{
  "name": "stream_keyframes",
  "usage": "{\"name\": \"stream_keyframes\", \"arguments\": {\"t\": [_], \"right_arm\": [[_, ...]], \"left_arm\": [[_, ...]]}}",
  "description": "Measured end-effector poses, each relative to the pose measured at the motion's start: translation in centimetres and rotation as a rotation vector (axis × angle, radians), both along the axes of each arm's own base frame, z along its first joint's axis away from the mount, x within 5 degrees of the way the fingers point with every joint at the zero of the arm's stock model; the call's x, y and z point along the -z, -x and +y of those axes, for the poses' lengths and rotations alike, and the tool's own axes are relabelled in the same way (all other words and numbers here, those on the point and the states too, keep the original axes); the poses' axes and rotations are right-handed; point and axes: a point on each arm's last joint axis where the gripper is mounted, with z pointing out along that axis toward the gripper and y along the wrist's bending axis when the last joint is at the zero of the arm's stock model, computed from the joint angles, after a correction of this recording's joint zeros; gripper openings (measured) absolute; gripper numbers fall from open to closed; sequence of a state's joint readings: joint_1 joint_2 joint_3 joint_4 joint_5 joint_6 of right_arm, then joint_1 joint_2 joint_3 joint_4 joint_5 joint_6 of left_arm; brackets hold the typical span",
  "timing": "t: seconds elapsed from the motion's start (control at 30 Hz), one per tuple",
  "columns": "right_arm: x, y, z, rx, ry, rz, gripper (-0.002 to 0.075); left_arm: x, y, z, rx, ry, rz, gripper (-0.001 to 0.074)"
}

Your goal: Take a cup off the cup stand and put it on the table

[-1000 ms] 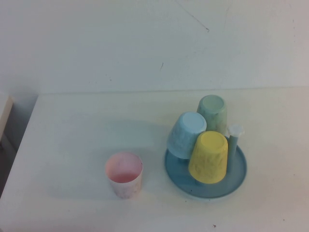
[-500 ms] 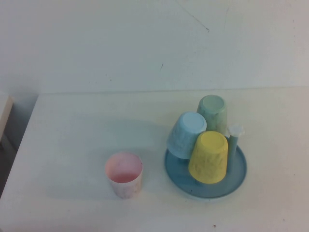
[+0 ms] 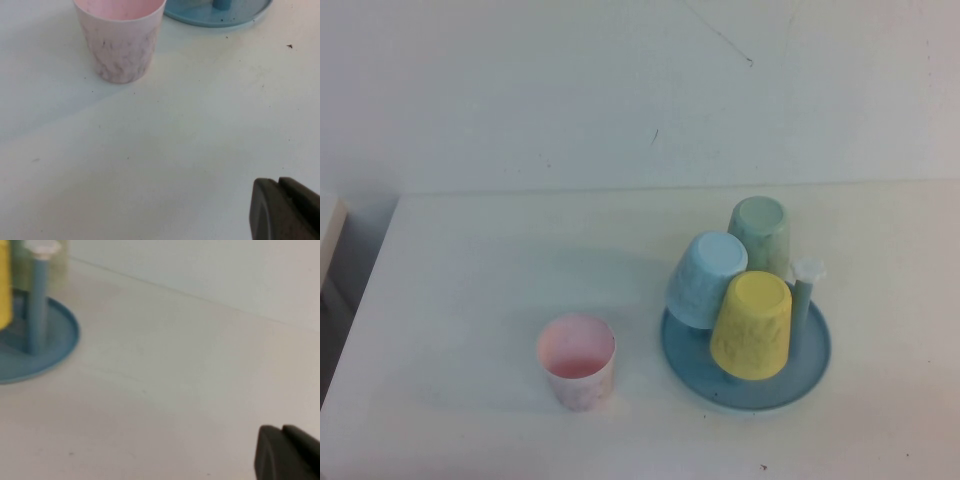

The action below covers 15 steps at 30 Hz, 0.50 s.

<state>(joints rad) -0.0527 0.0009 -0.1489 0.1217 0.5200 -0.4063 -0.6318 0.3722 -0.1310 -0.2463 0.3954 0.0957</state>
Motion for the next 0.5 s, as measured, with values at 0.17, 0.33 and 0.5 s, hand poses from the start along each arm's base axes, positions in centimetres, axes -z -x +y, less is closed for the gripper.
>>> {"name": "stream_keyframes", "arguments": {"t": [0.17,0.33,0.5], "right_arm": [[2.7,-0.8,-1.5,0.178,-0.027,-0.05,-0.0001],[4.0,-0.9,-2.0,0.236,-0.04,-0.038,-0.0001],[4.3,-0.8,-2.0,0.22,0.011,-0.003,-0.0001]], "left_arm": [[0.0,0.0,0.0,0.0,0.0,0.0,-0.0002],[0.0,0.0,0.0,0.0,-0.001,0.002,-0.0002],[0.0,0.0,0.0,0.002,-0.002,0.0,-0.0002]]}}
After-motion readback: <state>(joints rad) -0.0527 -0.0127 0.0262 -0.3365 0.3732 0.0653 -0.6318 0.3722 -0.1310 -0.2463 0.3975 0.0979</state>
